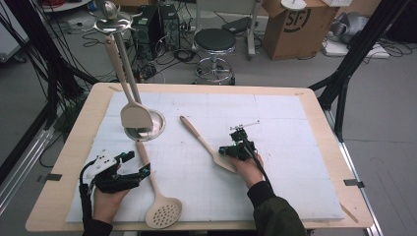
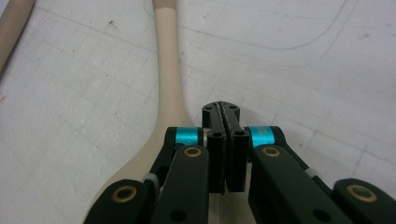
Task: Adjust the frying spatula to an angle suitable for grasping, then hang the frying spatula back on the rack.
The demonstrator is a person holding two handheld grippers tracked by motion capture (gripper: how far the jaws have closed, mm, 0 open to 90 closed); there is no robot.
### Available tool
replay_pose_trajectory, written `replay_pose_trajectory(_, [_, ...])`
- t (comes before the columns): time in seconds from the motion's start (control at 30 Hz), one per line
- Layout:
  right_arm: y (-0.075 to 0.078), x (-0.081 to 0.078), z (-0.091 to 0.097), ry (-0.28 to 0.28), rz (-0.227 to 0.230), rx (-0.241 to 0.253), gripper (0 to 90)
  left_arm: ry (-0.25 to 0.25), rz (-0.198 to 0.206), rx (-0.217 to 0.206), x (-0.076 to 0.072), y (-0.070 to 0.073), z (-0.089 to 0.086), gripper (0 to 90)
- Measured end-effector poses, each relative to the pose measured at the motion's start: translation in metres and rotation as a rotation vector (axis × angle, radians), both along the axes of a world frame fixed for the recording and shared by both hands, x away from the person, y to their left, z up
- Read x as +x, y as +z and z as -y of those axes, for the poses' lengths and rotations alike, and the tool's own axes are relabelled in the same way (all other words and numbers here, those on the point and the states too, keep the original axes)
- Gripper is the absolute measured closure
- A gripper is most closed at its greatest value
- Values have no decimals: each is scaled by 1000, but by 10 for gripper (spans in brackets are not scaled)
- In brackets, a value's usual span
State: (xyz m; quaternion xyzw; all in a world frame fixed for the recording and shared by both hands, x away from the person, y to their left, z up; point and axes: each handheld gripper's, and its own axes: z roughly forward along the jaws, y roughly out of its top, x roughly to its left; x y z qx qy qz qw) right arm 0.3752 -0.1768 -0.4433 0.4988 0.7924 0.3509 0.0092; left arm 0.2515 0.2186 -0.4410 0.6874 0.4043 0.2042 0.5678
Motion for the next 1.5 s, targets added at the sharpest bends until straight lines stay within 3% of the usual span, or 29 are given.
replay_pose_trajectory(0.1, [1,2,4,-8,-8,23,733,1,0,-2,0,0,0,193])
replay_pose_trajectory(0.37, [8,6,12,-34,9,103,645,-2,-2,4,1,0,1,193])
replay_pose_trajectory(0.53, [13,9,9,-2,10,148,592,-4,-1,4,2,0,2,193])
replay_pose_trajectory(0.67, [20,14,1,27,11,149,573,-4,0,2,3,0,3,194])
replay_pose_trajectory(1.1, [16,29,-27,130,-44,107,588,-1,2,0,4,0,1,195])
replay_pose_trajectory(1.43, [10,30,-43,195,-43,-7,612,-2,3,5,5,0,2,195])
replay_pose_trajectory(1.5, [9,29,-48,209,-38,-51,619,-1,3,6,5,0,3,195])
